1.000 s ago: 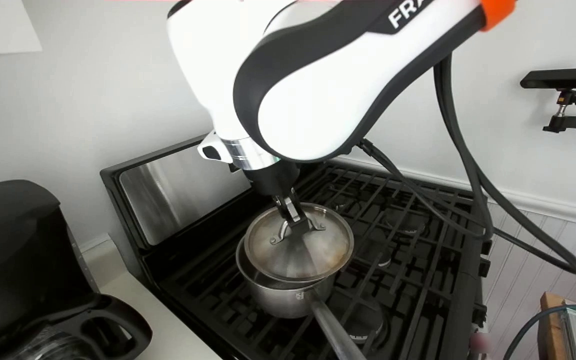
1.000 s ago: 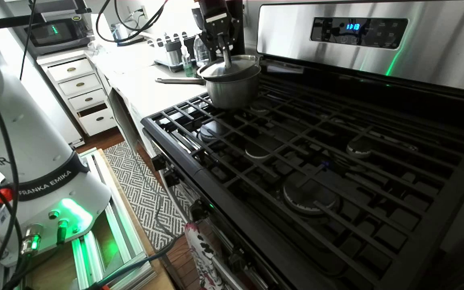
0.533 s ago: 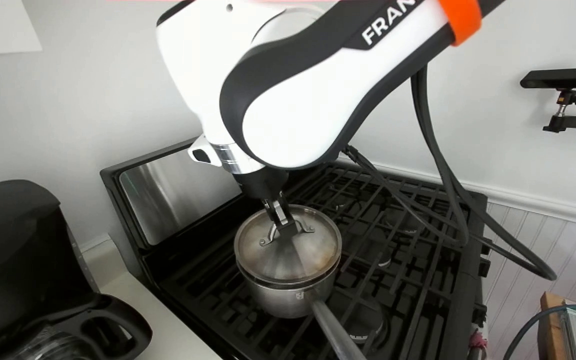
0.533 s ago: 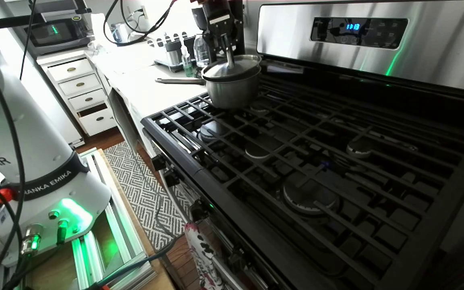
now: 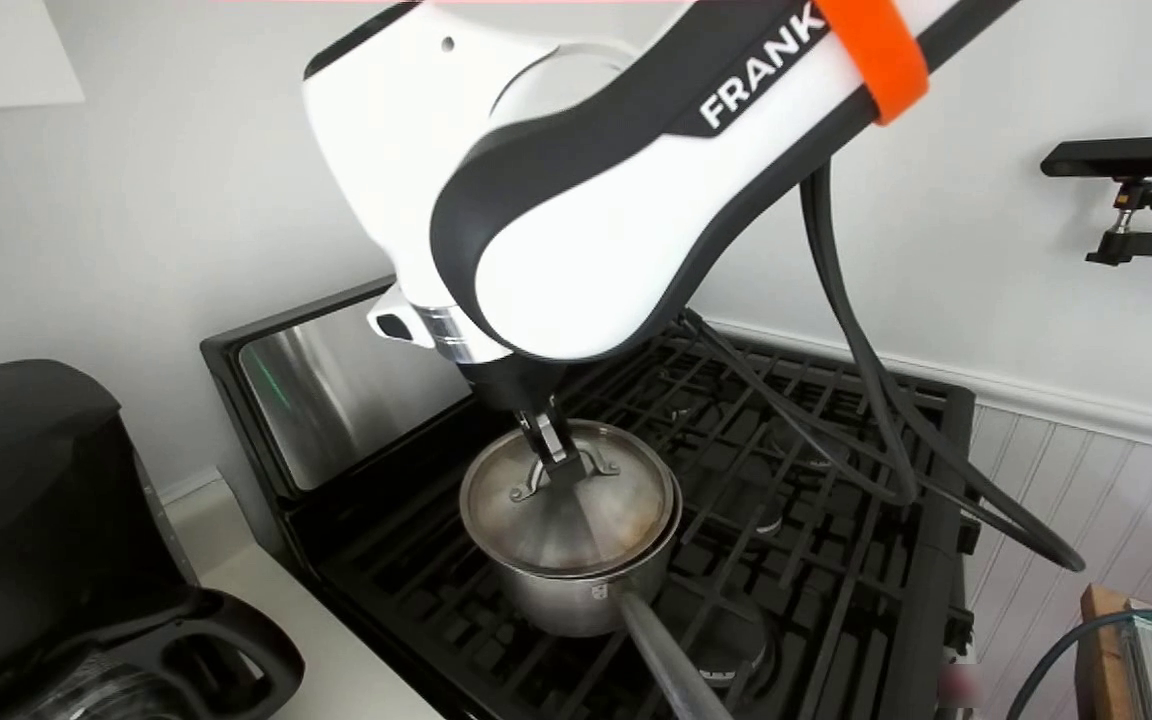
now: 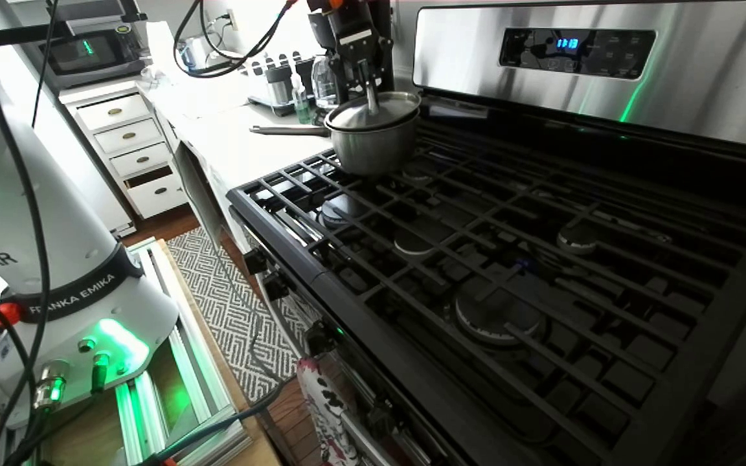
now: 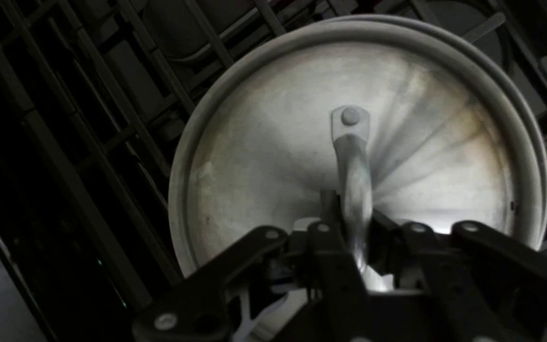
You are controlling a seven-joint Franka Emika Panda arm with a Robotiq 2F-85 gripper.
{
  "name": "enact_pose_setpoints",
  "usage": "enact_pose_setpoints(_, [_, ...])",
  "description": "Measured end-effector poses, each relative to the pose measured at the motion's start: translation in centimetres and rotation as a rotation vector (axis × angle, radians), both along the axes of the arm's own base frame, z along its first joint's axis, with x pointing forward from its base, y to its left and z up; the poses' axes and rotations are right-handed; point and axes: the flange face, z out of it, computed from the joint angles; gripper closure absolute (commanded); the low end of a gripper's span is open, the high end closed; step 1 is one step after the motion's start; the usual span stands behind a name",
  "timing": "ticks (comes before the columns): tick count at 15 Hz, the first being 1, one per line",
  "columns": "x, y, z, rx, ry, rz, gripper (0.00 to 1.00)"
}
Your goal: Put the silver lid on the silver pot
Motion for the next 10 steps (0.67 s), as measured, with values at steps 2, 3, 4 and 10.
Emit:
enact_pose_setpoints(2, [0.03,-0.05,-0.18,-0.008,0.001,0.005,0.98])
enact_pose_setpoints(3, [0.04,-0.09,-0.28,-0.013,0.002,0.006,0.98])
enact_pose_setpoints(4, [0.05,-0.15,-0.37,-0.016,0.003,0.006,0.98])
enact_pose_setpoints(10, [0.03,-0.27,-0.58,-0.020,0.009,0.003,0.98])
